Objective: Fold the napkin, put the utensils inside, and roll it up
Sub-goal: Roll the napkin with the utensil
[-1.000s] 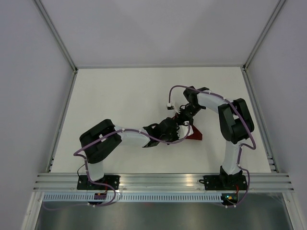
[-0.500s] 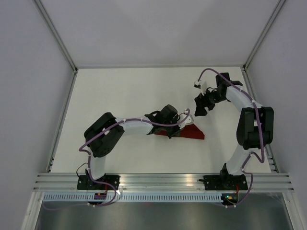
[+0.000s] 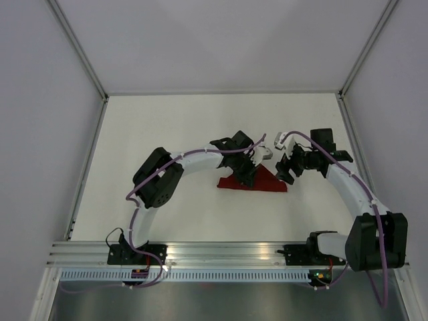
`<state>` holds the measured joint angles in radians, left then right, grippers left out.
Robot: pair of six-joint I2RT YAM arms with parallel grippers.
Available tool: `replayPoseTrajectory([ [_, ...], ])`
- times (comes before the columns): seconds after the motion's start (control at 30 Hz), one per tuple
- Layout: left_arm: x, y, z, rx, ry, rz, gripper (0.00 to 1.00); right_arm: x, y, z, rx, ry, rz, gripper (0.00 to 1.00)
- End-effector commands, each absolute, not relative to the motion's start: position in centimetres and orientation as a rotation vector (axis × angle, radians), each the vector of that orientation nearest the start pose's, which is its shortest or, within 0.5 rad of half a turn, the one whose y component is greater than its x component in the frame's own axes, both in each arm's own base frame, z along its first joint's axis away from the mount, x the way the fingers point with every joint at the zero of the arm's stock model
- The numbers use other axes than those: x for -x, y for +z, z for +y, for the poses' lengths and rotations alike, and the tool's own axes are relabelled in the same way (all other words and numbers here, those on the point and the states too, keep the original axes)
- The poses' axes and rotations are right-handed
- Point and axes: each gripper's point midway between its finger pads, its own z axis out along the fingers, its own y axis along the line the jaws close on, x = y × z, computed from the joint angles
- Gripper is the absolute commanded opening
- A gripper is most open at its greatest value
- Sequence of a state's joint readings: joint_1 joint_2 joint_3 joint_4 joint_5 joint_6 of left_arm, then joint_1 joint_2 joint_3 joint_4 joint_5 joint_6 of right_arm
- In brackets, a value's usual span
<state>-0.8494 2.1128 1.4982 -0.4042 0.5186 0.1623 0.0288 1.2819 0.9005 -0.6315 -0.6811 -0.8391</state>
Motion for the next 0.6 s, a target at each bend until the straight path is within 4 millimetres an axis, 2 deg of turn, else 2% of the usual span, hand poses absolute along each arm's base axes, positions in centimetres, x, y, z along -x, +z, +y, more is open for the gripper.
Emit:
replayPoseTrajectory([
  [0.0,-20.7,-1.7,-37.5,-1.437,-0.939,2.649,0.06,-29.0,13.2,12.2,1.317,0.409,1.796,0.85],
  [0.03,-20.9,-1.9,-37.4,-1.409,-0.927,2.687,0.06,-28.4,12.3,12.6,1.33,0.403,1.777,0.85],
  [0.1,-21.0,-2.2,-37.3,-1.381,-0.921,2.738,0.07,-27.4,12.3,13.8,1.369,0.361,1.724,0.84],
  [0.3,-21.5,-2.4,-37.1,-1.269,-0.928,2.841,0.08,-25.6,8.3,16.4,1.511,0.29,1.678,0.81],
  [0.43,-21.5,-2.5,-37.1,-1.233,-0.96,2.886,0.09,-25.5,6.4,17.1,1.553,0.269,1.688,0.78],
  [0.57,-21.6,-2.3,-37.2,-1.219,-0.975,2.897,0.1,-25.5,5.4,18.0,1.59,0.218,1.665,0.76],
])
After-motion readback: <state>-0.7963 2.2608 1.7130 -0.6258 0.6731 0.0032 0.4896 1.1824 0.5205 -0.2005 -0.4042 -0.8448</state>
